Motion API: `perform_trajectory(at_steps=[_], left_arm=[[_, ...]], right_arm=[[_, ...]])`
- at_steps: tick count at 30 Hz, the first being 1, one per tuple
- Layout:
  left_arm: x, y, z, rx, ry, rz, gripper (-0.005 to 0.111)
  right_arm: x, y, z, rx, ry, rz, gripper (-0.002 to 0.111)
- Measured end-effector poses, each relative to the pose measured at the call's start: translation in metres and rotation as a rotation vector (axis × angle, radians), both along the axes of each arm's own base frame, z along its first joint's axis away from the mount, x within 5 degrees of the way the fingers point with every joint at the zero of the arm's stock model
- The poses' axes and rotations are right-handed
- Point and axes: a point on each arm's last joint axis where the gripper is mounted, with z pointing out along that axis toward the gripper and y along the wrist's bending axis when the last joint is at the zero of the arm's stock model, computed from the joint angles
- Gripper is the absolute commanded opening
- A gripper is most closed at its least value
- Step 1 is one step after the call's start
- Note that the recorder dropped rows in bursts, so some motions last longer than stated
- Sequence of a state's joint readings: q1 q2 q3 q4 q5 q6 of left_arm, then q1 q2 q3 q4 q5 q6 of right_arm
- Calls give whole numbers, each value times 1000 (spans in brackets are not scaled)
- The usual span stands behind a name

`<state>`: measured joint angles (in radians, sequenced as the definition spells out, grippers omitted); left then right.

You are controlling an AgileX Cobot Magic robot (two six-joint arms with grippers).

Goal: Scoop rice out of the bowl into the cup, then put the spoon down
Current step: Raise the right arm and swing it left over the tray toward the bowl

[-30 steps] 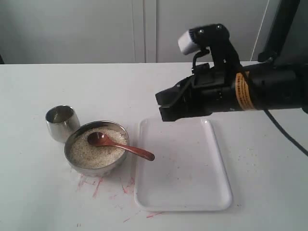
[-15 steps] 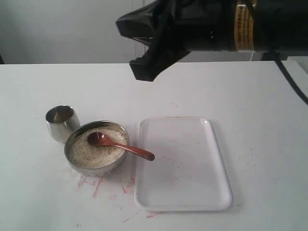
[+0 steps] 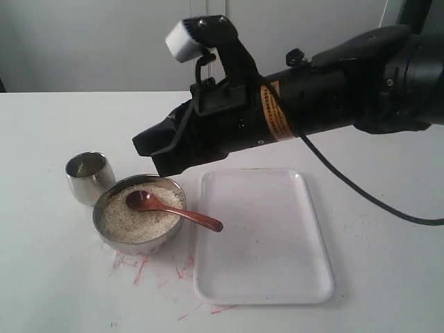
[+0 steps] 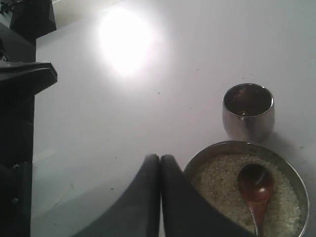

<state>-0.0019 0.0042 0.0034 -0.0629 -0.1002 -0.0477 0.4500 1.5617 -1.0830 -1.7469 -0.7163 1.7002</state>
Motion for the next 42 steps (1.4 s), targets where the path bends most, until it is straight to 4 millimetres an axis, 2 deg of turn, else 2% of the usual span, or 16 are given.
perform_trajectory(at_steps=[12,23,29,33,36,42], left_arm=[[0,0,0,0,0,0,14],[0,0,0,0,0,0,14],[0,0,0,0,0,0,14],[0,0,0,0,0,0,14],[0,0,0,0,0,0,14],[0,0,0,0,0,0,14]], right_arm=[[3,-2,1,-28,-62,-22,0],[2,-3,6,-10,-44,-44,0],[-3,-11,26,73,37,-180,0],[-11,-22,50,122,-12,-275,0],[-17,-29,66,119,-122,-295,0],[-23,-39,93,90,-497,-300,0]])
